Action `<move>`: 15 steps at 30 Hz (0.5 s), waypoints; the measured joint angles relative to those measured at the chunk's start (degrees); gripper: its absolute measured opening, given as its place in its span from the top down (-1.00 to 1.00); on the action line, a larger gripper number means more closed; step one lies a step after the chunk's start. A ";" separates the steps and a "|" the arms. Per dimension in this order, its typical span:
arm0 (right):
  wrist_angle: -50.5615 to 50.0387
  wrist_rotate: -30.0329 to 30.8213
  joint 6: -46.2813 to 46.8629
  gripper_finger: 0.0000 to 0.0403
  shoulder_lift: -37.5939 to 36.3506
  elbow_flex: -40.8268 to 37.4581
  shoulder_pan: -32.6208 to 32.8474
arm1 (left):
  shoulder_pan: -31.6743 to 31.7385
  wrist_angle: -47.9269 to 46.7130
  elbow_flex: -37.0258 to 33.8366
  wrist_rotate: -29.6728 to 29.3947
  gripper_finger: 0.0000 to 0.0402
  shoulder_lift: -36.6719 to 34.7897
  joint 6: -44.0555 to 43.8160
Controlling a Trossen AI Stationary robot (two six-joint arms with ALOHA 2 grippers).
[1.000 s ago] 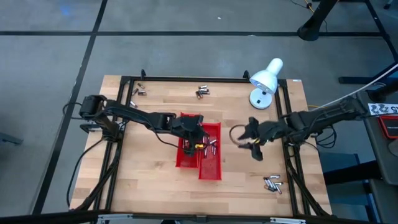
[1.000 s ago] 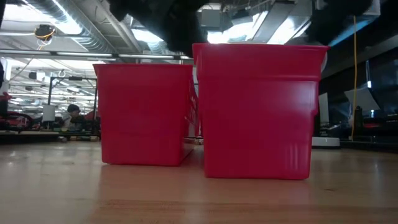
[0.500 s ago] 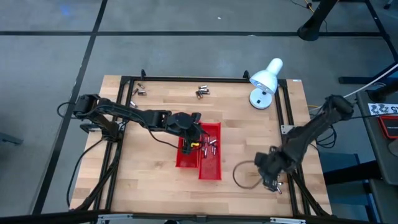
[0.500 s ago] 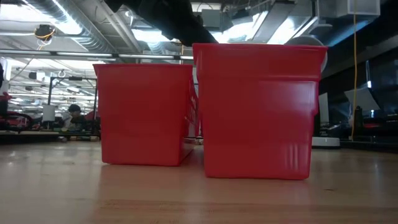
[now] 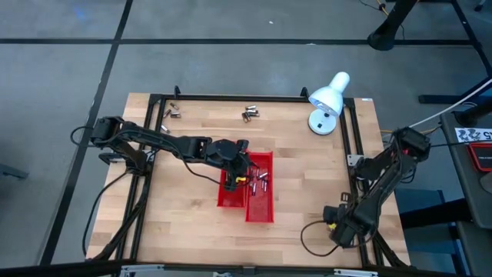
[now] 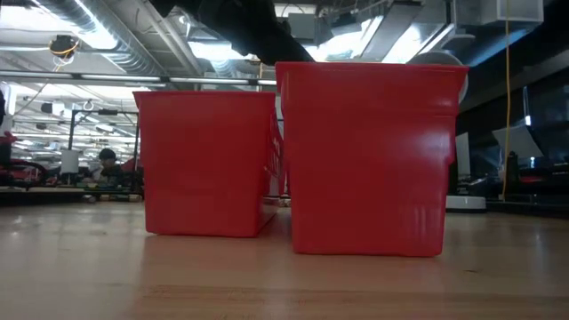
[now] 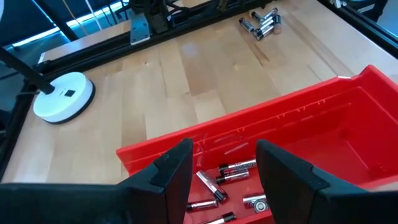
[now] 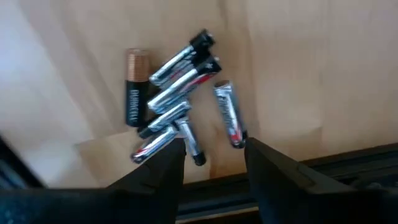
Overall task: Sort batteries
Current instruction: Put the silver battery into the right red bin
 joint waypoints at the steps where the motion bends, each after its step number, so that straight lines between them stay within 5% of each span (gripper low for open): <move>1: -0.51 0.41 -0.06 0.17 0.32 -0.04 -0.04 | 0.00 0.01 0.00 0.01 0.17 0.00 0.00; 15: 10.61 0.15 0.11 0.17 0.31 -10.64 -0.09 | 0.00 -0.53 0.00 0.00 0.17 0.02 -0.37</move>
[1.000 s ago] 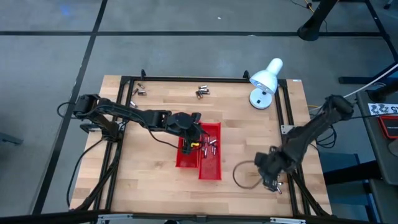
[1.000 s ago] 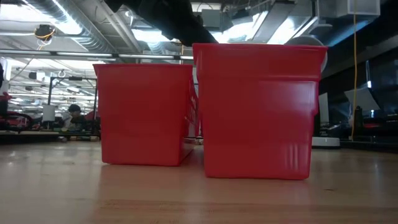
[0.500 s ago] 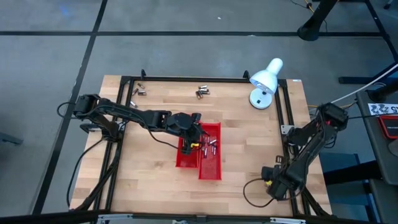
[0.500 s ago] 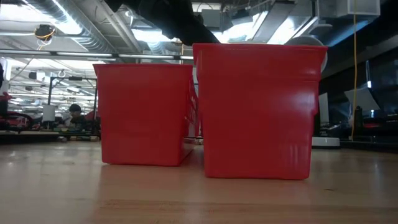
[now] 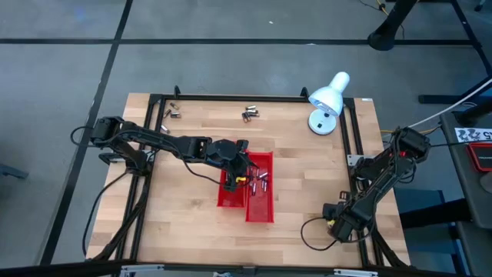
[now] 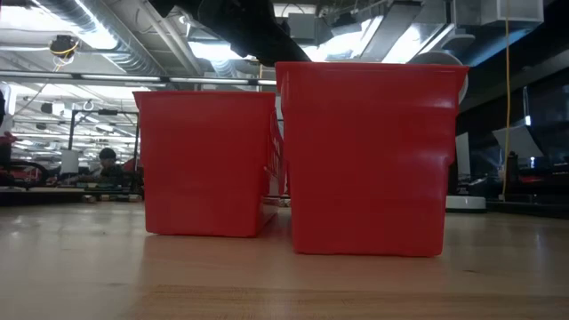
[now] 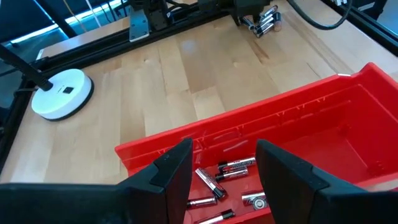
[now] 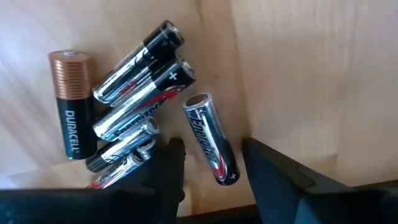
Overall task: Sort batteries
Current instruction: Put the silver battery into the right red bin
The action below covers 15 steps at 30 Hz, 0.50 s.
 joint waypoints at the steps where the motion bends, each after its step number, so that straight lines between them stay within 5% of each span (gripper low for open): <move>1: 0.03 0.22 0.01 0.17 0.00 -0.38 0.00 | 0.02 0.02 0.00 0.00 0.17 0.00 -0.02; 6: 0.10 0.99 0.07 0.36 -0.04 -1.43 0.00 | 0.00 0.03 0.00 0.02 0.17 0.00 0.13; 11: -0.49 1.94 0.40 0.80 -0.02 -1.47 -0.06 | 0.00 0.02 0.00 -0.19 0.17 -0.02 0.11; 15: -3.18 1.34 1.56 0.82 -0.02 -0.01 -0.11 | 0.00 -0.85 -0.02 -0.36 0.17 -0.80 -0.10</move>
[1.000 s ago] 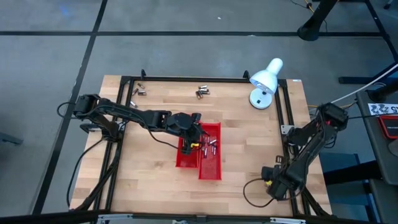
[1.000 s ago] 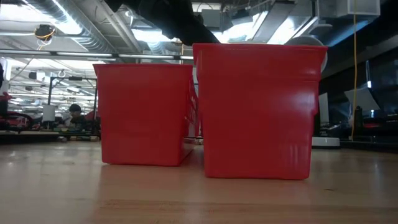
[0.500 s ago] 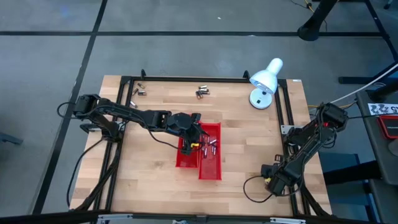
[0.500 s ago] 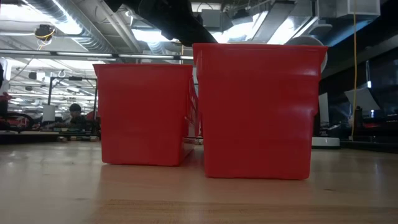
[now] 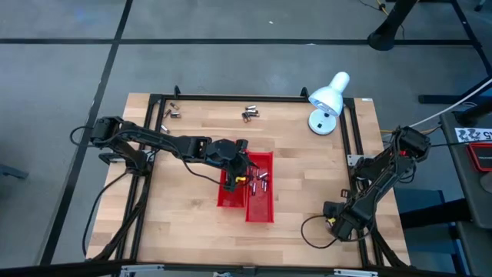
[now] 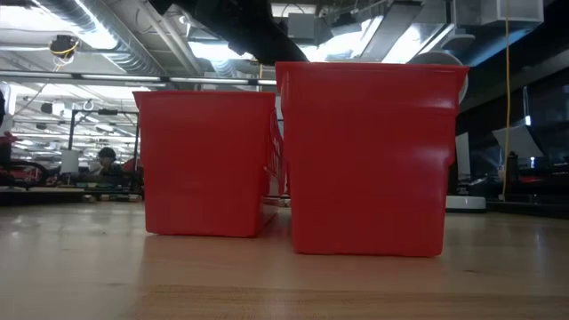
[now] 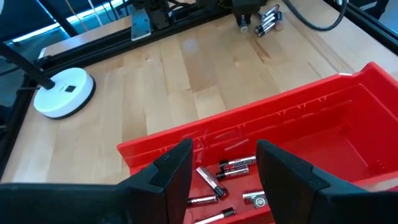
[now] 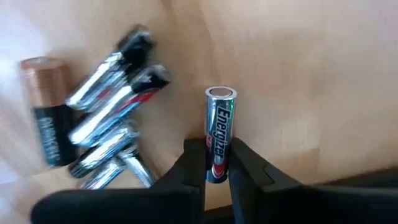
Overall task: Sort batteries
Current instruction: Put the silver battery into the right red bin
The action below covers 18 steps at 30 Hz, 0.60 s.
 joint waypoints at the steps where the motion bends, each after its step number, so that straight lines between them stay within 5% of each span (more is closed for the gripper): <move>1: -1.91 0.78 0.49 0.82 0.01 0.88 0.00 | 0.00 -0.62 0.00 -0.06 0.17 -0.35 -0.03; 8: -18.69 12.57 3.49 0.82 -2.58 11.05 0.00 | -0.09 -6.40 0.00 -1.25 0.17 -3.99 -4.40; 15: -18.70 39.24 2.06 0.82 -3.96 22.34 -0.86 | -2.22 -13.73 -0.07 -2.86 0.17 -5.47 -9.97; 18: -15.05 45.32 -3.83 0.82 -4.04 23.42 -4.41 | -3.76 -14.77 -0.03 -5.15 0.17 -5.78 -11.49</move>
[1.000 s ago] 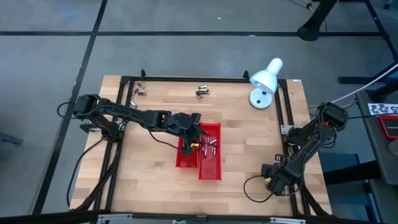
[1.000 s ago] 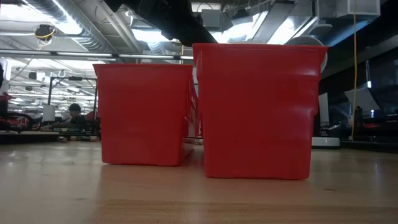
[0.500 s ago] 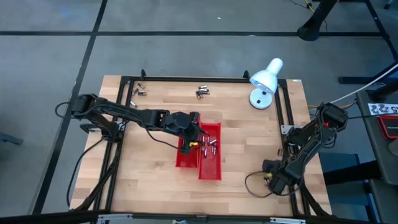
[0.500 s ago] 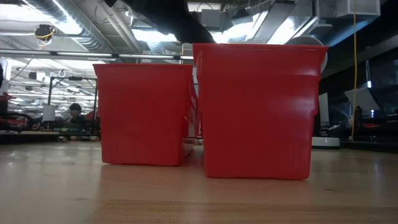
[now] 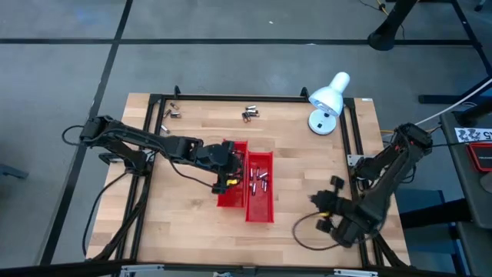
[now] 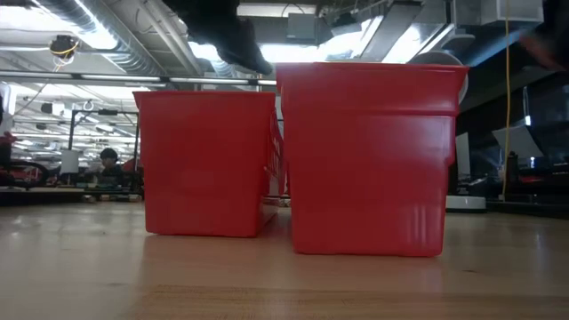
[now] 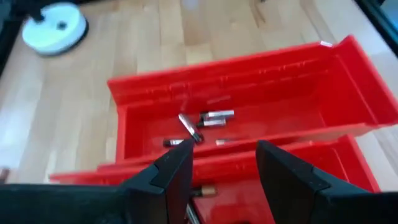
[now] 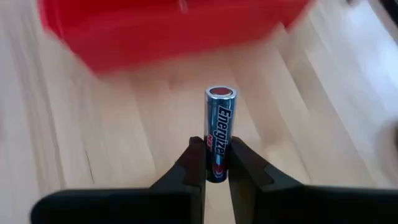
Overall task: Sort batteries
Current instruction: Put the silver battery into the right red bin, then put the black battery into the left red bin
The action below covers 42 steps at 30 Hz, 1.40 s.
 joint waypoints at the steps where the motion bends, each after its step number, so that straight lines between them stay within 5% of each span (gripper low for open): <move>1: 3.09 0.81 -3.40 0.82 0.07 -0.06 -1.79 | -0.52 -0.15 -0.03 -0.57 0.17 0.00 -0.30; 7: 28.85 0.56 -32.68 0.82 0.10 -2.79 -13.95 | -4.23 0.45 -0.33 -2.56 0.17 -0.09 -3.31; 13: 45.99 -10.83 -51.24 0.82 0.99 -4.50 -24.82 | -7.75 0.26 -3.97 -9.67 0.17 -0.13 -7.17; 22: 47.74 -21.03 -53.66 0.66 8.36 -4.61 -34.38 | -9.40 0.75 -9.07 -14.49 0.17 -1.57 -9.11; 31: 48.24 -21.70 -53.63 0.35 9.48 -4.57 -35.75 | -8.39 3.66 -13.59 -15.50 0.17 -5.52 -7.32; 42: 36.97 -24.28 -54.98 0.31 9.46 5.01 -35.57 | -8.22 18.99 -20.02 -15.43 0.17 -8.91 -2.40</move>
